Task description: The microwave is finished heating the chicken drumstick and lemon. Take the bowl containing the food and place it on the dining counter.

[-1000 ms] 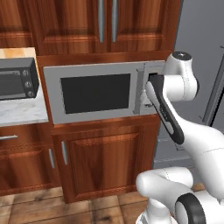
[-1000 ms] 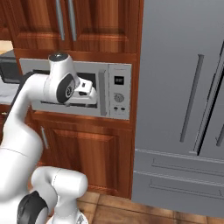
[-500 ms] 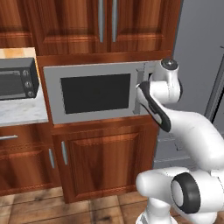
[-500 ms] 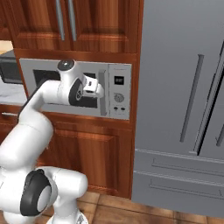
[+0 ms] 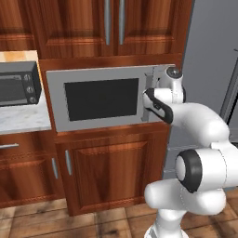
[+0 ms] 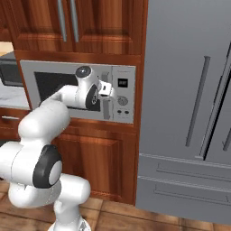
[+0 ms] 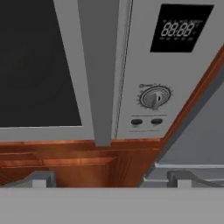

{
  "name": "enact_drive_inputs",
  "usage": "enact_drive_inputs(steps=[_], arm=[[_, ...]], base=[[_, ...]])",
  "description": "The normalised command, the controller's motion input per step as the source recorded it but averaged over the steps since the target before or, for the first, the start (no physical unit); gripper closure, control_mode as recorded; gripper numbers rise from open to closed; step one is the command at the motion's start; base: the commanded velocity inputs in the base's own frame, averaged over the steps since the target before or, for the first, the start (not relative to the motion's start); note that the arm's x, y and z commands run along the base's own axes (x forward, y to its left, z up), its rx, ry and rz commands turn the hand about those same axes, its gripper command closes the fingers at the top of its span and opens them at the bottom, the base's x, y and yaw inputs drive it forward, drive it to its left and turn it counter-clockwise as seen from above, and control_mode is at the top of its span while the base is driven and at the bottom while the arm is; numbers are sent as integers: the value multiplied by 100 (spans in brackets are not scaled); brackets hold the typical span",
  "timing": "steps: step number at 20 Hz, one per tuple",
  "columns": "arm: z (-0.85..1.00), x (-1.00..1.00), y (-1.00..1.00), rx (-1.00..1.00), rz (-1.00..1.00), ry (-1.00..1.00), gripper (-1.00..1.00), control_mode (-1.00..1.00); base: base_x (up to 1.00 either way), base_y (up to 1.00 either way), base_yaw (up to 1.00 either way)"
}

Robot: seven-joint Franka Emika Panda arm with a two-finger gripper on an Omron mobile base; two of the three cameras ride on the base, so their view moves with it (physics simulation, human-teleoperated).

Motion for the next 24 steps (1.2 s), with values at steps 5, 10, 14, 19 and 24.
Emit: enact_drive_inputs(steps=[5, 10, 14, 19, 24], arm=[[-28, 70, 3, -1, 0, -3, -100, -100], [-11, 69, 16, 0, 0, -4, -100, -100], [-18, 60, 6, 0, 0, -2, -100, -100], [-44, 40, -7, 7, 0, -6, -100, -100], [-20, 27, -7, 5, 0, -12, -100, -100]], base=[[0, 0, 0], [0, 0, 0], [0, 0, 0], [0, 0, 0], [0, 0, 0]])
